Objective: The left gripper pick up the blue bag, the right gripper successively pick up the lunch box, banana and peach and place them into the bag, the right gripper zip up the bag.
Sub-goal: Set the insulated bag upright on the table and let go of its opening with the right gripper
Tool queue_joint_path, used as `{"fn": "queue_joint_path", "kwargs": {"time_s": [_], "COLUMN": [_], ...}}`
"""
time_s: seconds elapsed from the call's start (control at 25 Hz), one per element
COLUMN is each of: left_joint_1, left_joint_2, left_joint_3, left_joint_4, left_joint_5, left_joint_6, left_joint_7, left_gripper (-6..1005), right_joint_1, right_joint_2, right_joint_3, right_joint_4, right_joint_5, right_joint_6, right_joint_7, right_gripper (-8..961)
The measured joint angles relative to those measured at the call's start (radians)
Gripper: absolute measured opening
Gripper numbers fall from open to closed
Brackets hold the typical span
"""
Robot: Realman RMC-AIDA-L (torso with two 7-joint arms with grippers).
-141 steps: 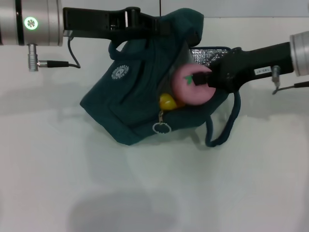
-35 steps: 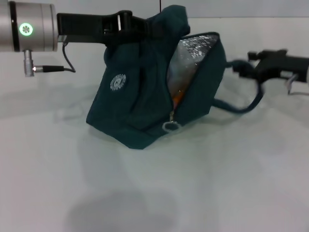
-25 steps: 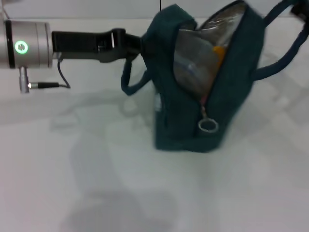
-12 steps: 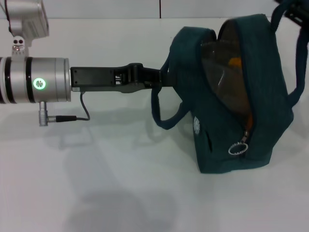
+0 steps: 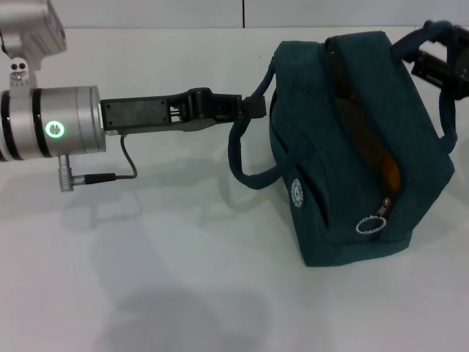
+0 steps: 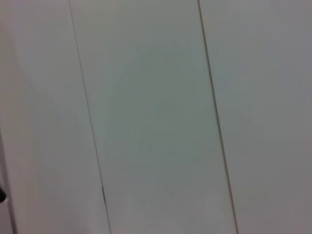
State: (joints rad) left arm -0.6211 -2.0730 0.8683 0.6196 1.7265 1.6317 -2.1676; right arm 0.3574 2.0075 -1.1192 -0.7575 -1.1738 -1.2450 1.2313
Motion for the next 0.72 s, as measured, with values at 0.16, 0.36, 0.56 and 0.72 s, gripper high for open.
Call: {"fn": "queue_joint_path", "kwargs": {"time_s": [0.16,0.36,0.56,0.72], "left_joint_1": [-0.008,0.0,0.029,0.059], "left_joint_2": [-0.001,0.003,0.003,0.0], "left_joint_3": [0.002,-0.01,-0.054,-0.056], "left_joint_4": [0.001,0.001,-0.015,-0.032], "left_joint_5": [-0.001,-0.006,-0.007,-0.014], "left_joint_6": [0.001,-0.001,-0.014,-0.018], "left_joint_7": [0.016,0.078,0.187,0.263], "left_gripper": [75,75,76,113], "right_joint_1": [0.002,0.011,0.042,0.109], "right_joint_2": [0.001,-0.001,0.0,0.002], "right_joint_3": [-0.006,-0.007,-0.007,-0.005], "right_joint_4": [0.001,0.009,0.052,0.153], "right_joint_5": [-0.041,-0.106,-0.165,-0.166], "right_joint_6": [0.004,0.006,0.014,0.025], "right_joint_7": [0.035,0.092,0.131,0.13], "right_gripper": [586,585,585,585]}}
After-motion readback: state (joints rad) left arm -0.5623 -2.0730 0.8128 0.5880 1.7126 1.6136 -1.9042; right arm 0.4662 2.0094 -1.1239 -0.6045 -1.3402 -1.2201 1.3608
